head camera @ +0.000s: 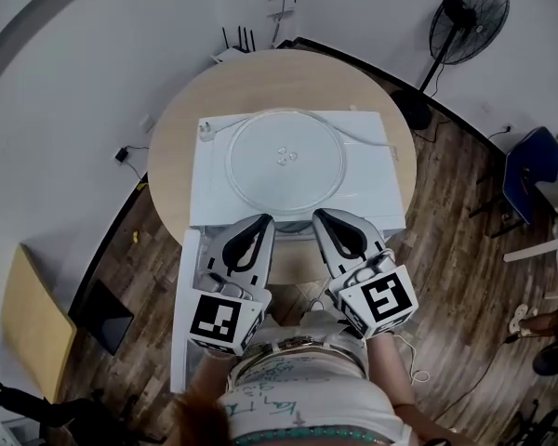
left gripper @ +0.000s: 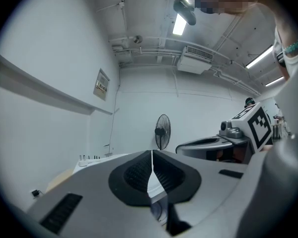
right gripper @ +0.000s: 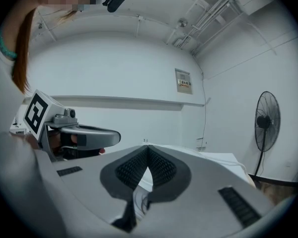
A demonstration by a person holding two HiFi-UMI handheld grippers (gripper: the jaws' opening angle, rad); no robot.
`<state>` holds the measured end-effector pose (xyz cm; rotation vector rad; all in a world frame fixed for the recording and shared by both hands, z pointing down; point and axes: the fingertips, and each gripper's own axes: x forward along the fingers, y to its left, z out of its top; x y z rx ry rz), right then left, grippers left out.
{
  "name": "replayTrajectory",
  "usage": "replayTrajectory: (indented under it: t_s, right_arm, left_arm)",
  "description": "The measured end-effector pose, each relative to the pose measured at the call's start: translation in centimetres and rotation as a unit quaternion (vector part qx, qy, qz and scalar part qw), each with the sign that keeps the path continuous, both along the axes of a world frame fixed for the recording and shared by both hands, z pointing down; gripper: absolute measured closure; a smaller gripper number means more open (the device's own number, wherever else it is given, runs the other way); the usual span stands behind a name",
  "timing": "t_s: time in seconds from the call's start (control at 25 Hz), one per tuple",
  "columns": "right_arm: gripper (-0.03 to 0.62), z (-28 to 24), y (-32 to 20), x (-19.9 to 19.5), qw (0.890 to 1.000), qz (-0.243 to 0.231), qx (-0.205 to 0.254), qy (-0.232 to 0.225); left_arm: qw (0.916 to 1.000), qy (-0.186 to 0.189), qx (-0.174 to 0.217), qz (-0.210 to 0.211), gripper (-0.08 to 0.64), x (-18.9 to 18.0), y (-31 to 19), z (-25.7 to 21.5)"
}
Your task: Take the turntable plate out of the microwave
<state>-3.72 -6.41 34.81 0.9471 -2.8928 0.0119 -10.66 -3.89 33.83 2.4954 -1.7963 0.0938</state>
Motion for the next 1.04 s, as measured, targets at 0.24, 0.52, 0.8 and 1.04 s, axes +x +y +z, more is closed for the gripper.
replayTrajectory:
  t_s: [0.24, 0.52, 0.8, 1.04]
  right_arm:
    - [0.601, 0.0, 0.0, -0.2, 1.000, 0.007, -0.004, 0.009]
    - [0.601, 0.8, 0.0, -0.8, 1.000, 0.005, -0.014, 0.010]
    - [0.601, 1.0, -0.4, -1.2, 1.000, -0.001, -0.016, 0.013]
    - [0.601, 1.0, -0.6, -1.7, 0.999, -0.010, -0.028, 0.019]
  left_arm:
    - [0.9999, -0.005, 0.000, 0.013, 0.540, 0.5, -0.5, -0.2]
    - [0.9995, -0.017, -0.010, 0.024, 0.540, 1.0, -0.9, 0.3]
    - [0.9992, -0.015, -0.018, 0.032, 0.540, 1.4, -1.7, 0.5]
    - [0.9989, -0.021, -0.018, 0.038, 0.540, 1.5, -2.3, 0.8]
